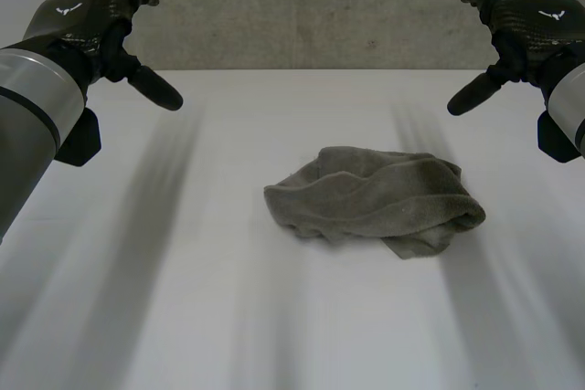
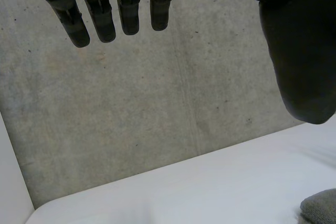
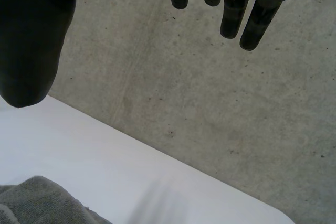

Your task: Fold the towel.

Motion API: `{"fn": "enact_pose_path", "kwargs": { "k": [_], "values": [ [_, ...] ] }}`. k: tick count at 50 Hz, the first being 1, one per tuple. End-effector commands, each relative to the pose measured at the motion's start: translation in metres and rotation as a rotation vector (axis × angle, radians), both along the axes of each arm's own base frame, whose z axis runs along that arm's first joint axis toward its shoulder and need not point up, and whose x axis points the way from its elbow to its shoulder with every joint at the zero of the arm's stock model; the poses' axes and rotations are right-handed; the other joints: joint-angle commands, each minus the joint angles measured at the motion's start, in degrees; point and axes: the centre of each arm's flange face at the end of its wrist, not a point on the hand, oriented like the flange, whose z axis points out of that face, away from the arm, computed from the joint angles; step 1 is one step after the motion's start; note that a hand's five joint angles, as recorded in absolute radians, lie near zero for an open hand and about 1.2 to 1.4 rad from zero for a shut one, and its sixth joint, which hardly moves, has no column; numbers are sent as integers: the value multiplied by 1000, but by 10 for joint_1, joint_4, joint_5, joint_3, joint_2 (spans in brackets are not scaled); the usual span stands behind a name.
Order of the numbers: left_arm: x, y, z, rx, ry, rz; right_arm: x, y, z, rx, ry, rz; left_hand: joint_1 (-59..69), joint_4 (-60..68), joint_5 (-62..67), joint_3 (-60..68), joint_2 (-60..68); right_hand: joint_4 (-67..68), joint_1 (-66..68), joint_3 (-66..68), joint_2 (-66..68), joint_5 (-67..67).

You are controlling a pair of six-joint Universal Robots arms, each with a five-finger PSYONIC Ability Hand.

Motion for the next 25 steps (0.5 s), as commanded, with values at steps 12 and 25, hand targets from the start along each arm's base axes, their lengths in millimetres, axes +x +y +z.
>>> {"fn": "enact_pose_path", "kwargs": {
  "k": [12, 25],
  "values": [
    [-3, -4, -13, 34, -14, -5, -3, -3, 2, 2, -16, -3, -73, -32, -32, -28, -36, -30, -53, -1, -49, -37],
    [-82, -18, -102, 217, -66, -447, -2, -14, -76, 215, 247, 182, -64, -32, -25, -28, -28, -30, 21, -1, 25, -37]
  ]
}}
